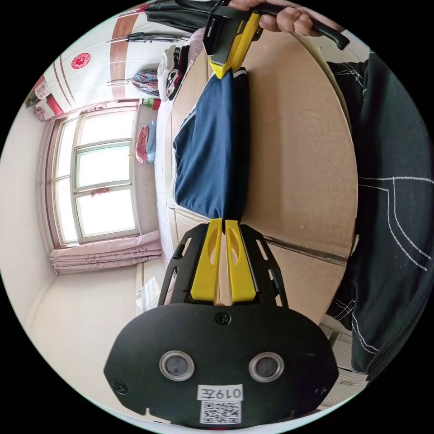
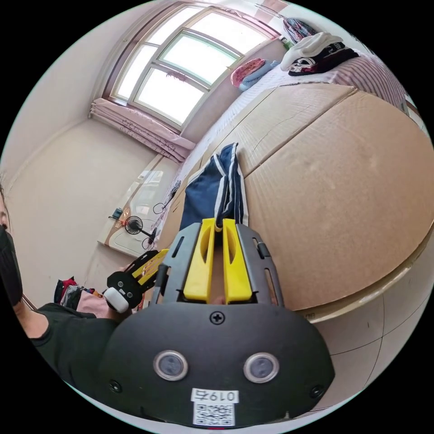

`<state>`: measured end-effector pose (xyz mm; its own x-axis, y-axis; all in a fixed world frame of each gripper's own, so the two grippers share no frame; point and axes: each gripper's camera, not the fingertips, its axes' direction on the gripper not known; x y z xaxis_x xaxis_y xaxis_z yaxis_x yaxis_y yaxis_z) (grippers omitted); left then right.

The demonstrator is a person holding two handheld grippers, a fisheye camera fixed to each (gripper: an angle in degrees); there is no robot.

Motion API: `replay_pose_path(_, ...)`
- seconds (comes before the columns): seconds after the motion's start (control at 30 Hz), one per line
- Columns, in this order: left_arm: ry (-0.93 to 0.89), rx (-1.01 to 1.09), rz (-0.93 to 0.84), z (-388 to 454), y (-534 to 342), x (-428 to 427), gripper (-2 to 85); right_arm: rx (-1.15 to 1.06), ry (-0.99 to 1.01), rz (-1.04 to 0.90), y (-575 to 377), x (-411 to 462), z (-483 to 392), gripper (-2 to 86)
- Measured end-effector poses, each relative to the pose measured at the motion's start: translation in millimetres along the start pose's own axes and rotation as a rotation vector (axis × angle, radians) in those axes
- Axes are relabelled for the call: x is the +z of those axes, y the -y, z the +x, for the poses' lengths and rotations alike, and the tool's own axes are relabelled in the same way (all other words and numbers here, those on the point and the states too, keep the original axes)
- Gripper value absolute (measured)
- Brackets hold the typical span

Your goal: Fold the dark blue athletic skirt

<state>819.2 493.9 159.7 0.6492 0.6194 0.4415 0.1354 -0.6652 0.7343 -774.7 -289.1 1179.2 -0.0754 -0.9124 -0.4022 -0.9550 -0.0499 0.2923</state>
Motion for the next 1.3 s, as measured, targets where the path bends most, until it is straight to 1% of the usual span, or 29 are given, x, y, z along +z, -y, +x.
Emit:
replay_pose_path(0.13, -0.023, 0.005, 0.013, -20.7, -0.5, -2.3, 0.9, -0.037, -0.090, 0.007, -4.0, 16.0, 3.0, 1.0)
replay_pose_path(0.23, -0.017, 0.043, 0.000, -34.9, 3.4, 0.4, 0.9, -0.016, -0.064, 0.025, -10.9, 26.5, 17.5, 0.8)
replay_pose_path(0.33, -0.007, 0.052, 0.007, -60.8, 3.4, -1.3, 1.0, -0.098, -0.123, 0.044, -9.6, 32.0, 5.6, 0.9)
replay_pose_path(0.4, -0.039, 0.047, 0.019, -81.5, 2.4, -1.5, 1.2, -0.069, -0.122, 0.024, -7.5, 42.8, 16.5, 1.1)
replay_pose_path(0.5, -0.117, 0.031, 0.025, -116.8, 4.1, 3.6, 1.3, -0.002, -0.033, 0.012, -9.5, 56.1, 45.1, 1.9)
replay_pose_path(0.63, -0.172, -0.005, 0.033, -168.8, 3.1, 9.7, 1.3, -0.047, -0.043, -0.021, -6.2, 76.2, 48.1, 4.0)
replay_pose_path(0.77, -0.226, 0.002, 0.041, -228.2, -8.6, 7.8, 1.7, -0.061, 0.003, -0.055, -5.1, 89.5, 62.9, 5.9)
replay_pose_path(0.9, -0.308, -0.003, 0.065, -290.5, -33.1, 2.9, 2.4, -0.116, -0.057, -0.077, -3.9, 92.5, 70.7, 6.3)
replay_pose_path(1.0, -0.389, -0.143, 0.112, -368.1, -57.5, 15.1, 2.4, -0.231, -0.120, -0.043, 7.3, 91.3, 64.2, 3.4)
replay_pose_path(1.07, -0.444, -0.369, 0.132, -447.3, -73.4, 47.2, 2.9, -0.350, -0.138, -0.023, 21.8, 102.9, 47.9, 1.9)
replay_pose_path(1.1, -0.455, -0.429, 0.137, -466.3, -76.5, 57.1, 3.1, -0.380, -0.140, -0.018, 25.5, 107.7, 43.0, 1.7)
replay_pose_path(1.13, -0.491, -0.551, 0.153, -505.0, -82.3, 79.9, 3.6, -0.433, -0.132, -0.014, 33.5, 119.7, 34.0, 1.5)
replay_pose_path(1.17, -0.545, -0.661, 0.168, -541.7, -86.5, 105.8, 4.2, -0.476, -0.114, -0.017, 42.1, 133.9, 25.8, 1.3)
replay_pose_path(1.2, -0.578, -0.711, 0.174, -559.3, -88.2, 120.1, 4.7, -0.496, -0.104, -0.021, 46.5, 141.9, 21.9, 1.3)
replay_pose_path(1.27, -0.744, -0.876, 0.202, -624.7, -93.6, 180.4, 6.2, -0.570, -0.058, -0.072, 67.4, 180.5, 10.2, 1.8)
replay_pose_path(1.3, -0.789, -0.914, 0.214, -640.0, -95.4, 196.0, 6.5, -0.586, -0.051, -0.088, 73.1, 191.3, 8.1, 2.0)
